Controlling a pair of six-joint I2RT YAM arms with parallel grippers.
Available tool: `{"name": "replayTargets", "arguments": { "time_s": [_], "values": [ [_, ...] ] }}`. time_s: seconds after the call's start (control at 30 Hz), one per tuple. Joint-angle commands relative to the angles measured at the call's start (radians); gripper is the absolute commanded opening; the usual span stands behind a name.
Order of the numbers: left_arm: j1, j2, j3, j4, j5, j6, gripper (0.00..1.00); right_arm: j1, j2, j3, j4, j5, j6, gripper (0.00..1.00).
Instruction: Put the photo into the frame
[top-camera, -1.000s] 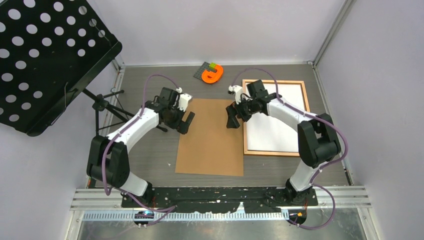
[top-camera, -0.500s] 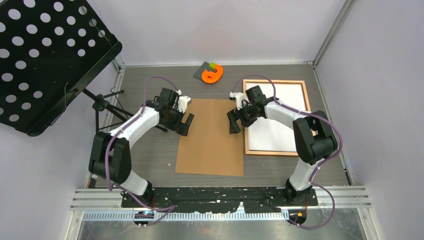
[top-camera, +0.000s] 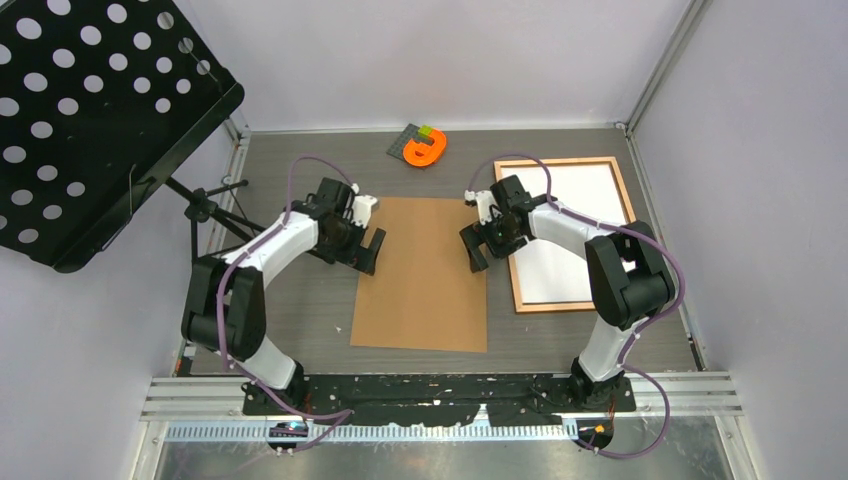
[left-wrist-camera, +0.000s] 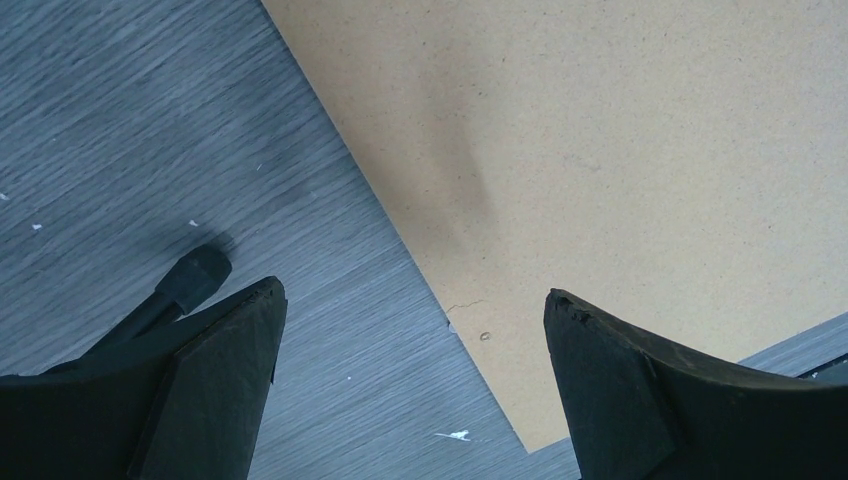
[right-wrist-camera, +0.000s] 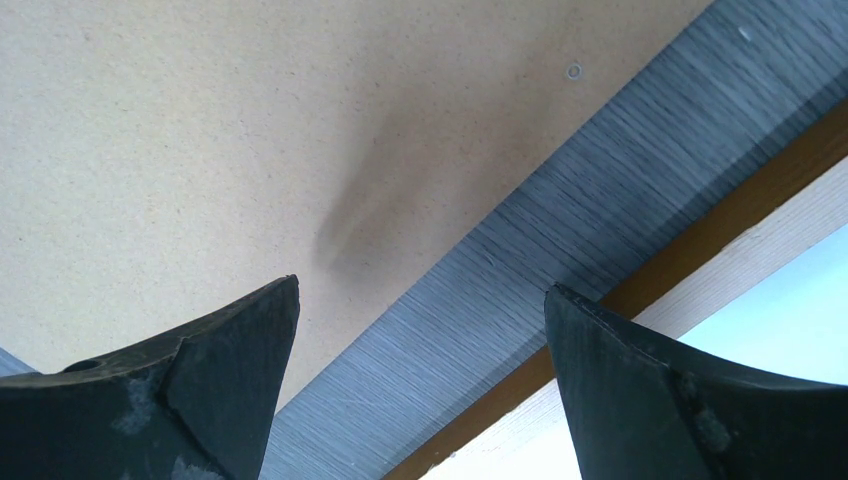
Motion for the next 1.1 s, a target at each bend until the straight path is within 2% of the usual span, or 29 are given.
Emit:
{"name": "replayTargets", "arguments": {
  "time_s": [0.0,0.47,0.8,1.07],
  "values": [
    [0.026,0.001,-0.005,-0.002,0.045,-0.02,1.0,-0.004,-0.02,-0.007,-0.039,0.077,0.031,0.99],
    [0.052,0.071,0.004,-0.013,0.114,-0.047,0.99,-0.004,0.018,-0.013,-0.016,-0.026,0.057,0.99],
    [0.054,0.161,0.021,-0.013,0.198,-0.076,0.99,-0.004,0.053,-0.024,-0.022,-0.042,0.058,0.99],
    [0.054,0.195,0.031,-0.004,0.265,-0.076,0.99,-0.005,0.089,-0.004,-0.027,-0.143,0.064,0.99]
  ]
}}
